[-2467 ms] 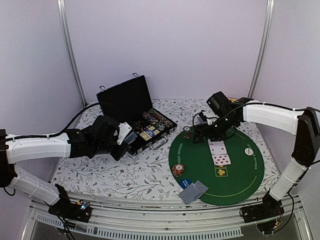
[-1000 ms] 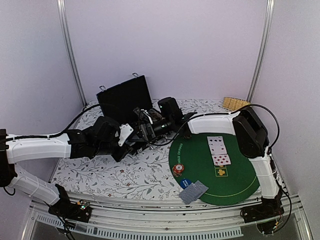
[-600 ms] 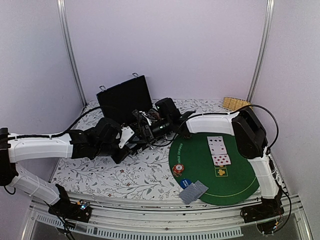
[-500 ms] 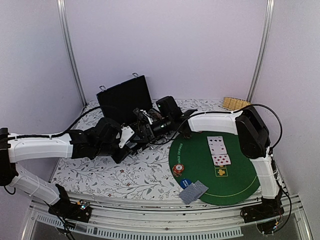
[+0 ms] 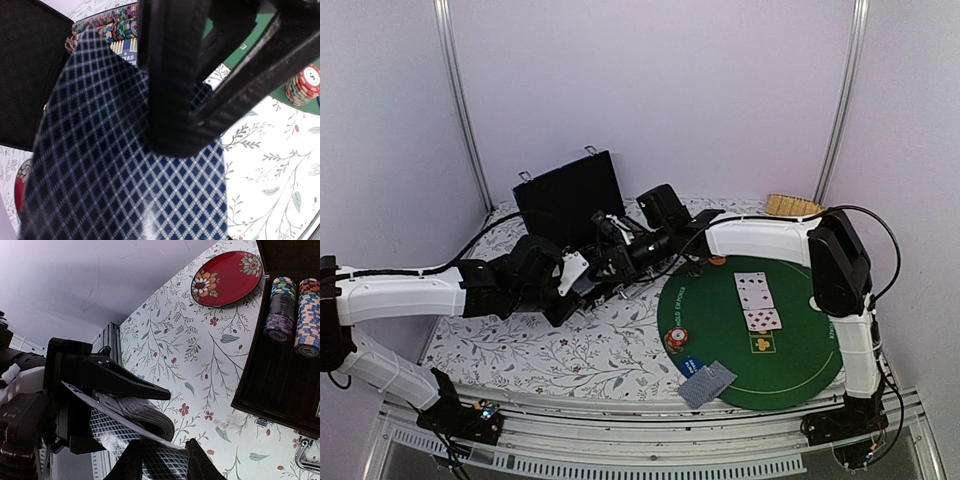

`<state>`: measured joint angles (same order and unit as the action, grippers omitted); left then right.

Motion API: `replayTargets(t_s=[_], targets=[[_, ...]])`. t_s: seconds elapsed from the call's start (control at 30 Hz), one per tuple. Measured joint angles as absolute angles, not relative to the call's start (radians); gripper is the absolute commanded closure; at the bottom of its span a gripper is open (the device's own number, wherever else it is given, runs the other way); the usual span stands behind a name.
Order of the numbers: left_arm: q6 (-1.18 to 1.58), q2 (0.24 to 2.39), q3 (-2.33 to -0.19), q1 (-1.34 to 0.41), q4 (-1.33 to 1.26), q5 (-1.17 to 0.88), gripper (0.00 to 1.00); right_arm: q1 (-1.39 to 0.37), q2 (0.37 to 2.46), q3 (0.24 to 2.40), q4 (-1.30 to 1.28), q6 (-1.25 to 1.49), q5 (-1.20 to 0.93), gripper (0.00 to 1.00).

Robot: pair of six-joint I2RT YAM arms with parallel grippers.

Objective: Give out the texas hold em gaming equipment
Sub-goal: Pick up the poker card from the face-down deck piles.

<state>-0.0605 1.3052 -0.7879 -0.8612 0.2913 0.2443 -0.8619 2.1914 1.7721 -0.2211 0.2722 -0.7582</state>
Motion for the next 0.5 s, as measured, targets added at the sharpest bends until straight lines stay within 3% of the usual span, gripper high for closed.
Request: replayTargets(t_s=[0.1,0.2,0.5], targets=[[-0.06,1.305,-0.788,-0.861,0.291,0.245,0.65,-0.861,2.183,1.772,-0.234,0.267,-0.752,0.79],[-0.06,1.305,-0.788,-0.861,0.292,0.245,0.65,-0.86,2.175,1.771,-0.249,0.261,-0.748,0.96],[-0.06,1.309,-0.788,-0.862,0.29,0.249,0.65,-0.84,2.088,1.701,-0.284,0.25,-0.727,0.98]])
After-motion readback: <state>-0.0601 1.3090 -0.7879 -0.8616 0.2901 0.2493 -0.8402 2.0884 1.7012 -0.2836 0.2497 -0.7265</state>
